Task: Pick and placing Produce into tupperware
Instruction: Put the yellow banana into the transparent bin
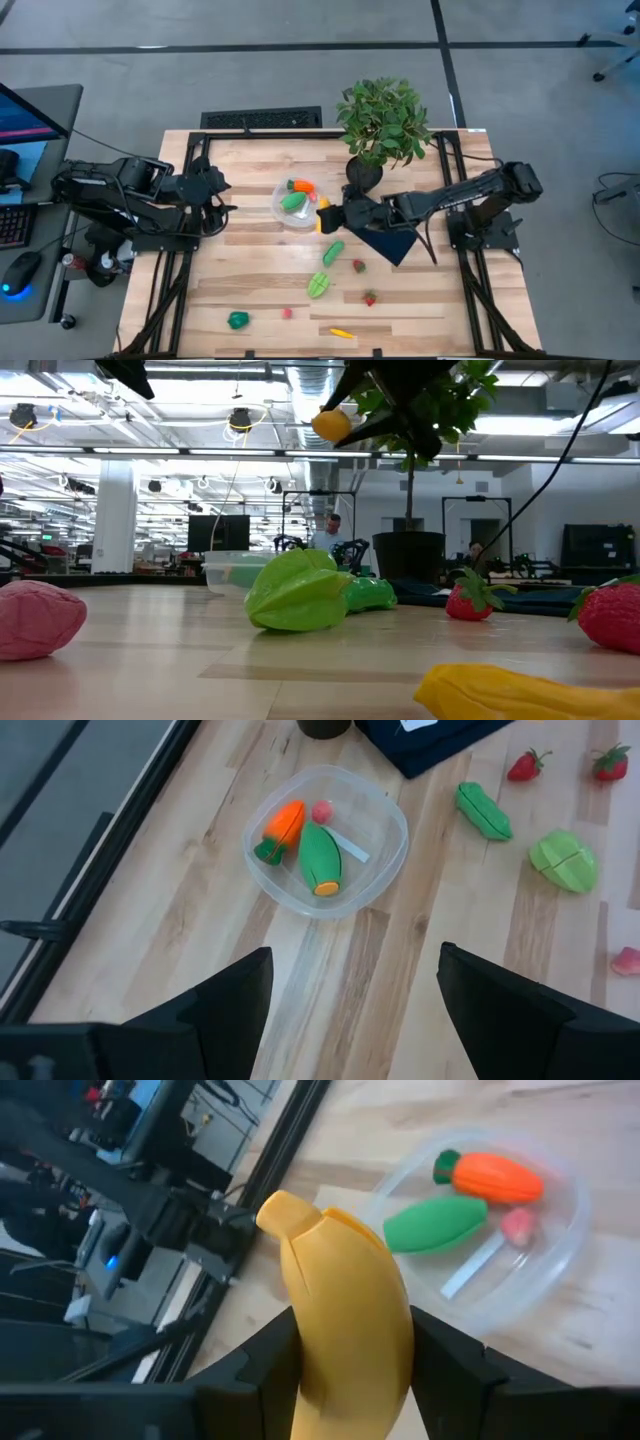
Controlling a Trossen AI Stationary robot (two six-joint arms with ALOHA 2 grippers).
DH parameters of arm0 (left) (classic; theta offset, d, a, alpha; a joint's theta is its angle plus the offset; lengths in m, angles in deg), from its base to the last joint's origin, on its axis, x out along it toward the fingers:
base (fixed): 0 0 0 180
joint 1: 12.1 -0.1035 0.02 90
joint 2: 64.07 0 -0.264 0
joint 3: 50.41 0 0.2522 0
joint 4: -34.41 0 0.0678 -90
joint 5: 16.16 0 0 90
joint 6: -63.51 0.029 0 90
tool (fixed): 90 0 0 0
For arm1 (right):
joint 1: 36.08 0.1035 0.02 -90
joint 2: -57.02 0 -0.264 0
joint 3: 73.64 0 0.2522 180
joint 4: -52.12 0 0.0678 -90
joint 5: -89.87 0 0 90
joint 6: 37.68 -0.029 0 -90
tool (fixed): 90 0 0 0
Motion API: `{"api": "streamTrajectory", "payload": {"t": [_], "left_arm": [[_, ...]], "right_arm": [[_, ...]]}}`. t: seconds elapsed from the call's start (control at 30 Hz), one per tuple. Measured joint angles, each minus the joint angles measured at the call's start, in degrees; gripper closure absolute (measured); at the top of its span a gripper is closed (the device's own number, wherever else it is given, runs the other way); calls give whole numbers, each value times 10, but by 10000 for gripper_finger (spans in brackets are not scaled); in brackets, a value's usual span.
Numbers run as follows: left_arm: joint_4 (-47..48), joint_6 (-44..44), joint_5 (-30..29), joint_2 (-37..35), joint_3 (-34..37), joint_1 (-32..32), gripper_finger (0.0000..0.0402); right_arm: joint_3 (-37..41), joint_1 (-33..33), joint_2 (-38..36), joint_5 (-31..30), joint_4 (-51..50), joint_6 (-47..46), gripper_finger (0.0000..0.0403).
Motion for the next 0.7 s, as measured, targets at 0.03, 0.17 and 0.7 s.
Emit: {"api": "streamTrajectory", "payload": {"t": [0.03,0.17,0.7], "left_arm": [[0,-1,0,0,0,0,129],[0,-5,-6,0,0,0,129],[-2,-28,-15,0,0,0,129]], "right_arm": [[0,-4,0,0,1,3,246],[0,-15,0,0,1,7,239],[-15,-28,172,15,197,25,244]]}}
